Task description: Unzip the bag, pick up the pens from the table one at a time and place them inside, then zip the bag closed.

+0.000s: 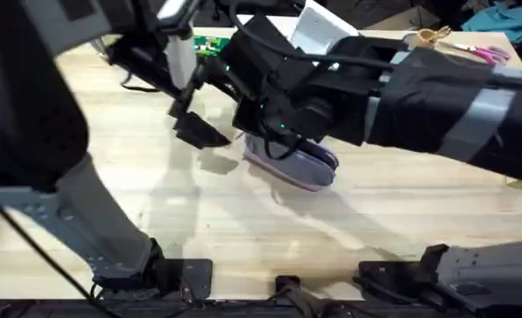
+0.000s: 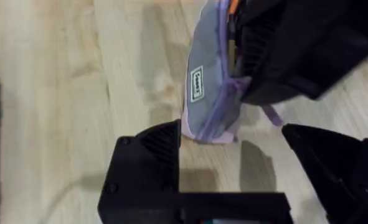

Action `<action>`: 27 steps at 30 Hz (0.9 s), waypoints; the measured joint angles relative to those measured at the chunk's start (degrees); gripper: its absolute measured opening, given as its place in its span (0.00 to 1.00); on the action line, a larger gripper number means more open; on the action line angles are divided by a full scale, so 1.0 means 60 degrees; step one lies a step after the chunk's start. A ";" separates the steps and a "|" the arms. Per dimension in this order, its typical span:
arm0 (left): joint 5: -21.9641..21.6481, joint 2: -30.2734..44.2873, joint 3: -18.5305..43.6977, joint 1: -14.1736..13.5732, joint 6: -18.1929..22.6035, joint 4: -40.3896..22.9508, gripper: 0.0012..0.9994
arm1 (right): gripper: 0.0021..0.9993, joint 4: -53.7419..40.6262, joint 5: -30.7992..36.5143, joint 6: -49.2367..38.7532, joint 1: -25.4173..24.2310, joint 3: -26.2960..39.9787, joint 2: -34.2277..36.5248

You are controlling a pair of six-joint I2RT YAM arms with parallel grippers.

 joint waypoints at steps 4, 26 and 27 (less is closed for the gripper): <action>0.0572 0.0998 0.0000 -0.0482 -0.0004 0.0167 0.99 | 0.03 -0.0011 -0.0183 -0.0018 -0.0021 0.0000 -0.0032; 0.1535 0.1468 -0.0018 -0.0756 0.0000 0.0513 0.04 | 0.03 -0.2097 -0.0792 -0.0314 -0.1553 0.0004 -0.0481; 0.1555 0.1468 -0.0018 -0.0756 0.0000 0.0510 0.04 | 0.03 -0.2260 -0.0848 -0.0402 -0.1702 0.0004 -0.0554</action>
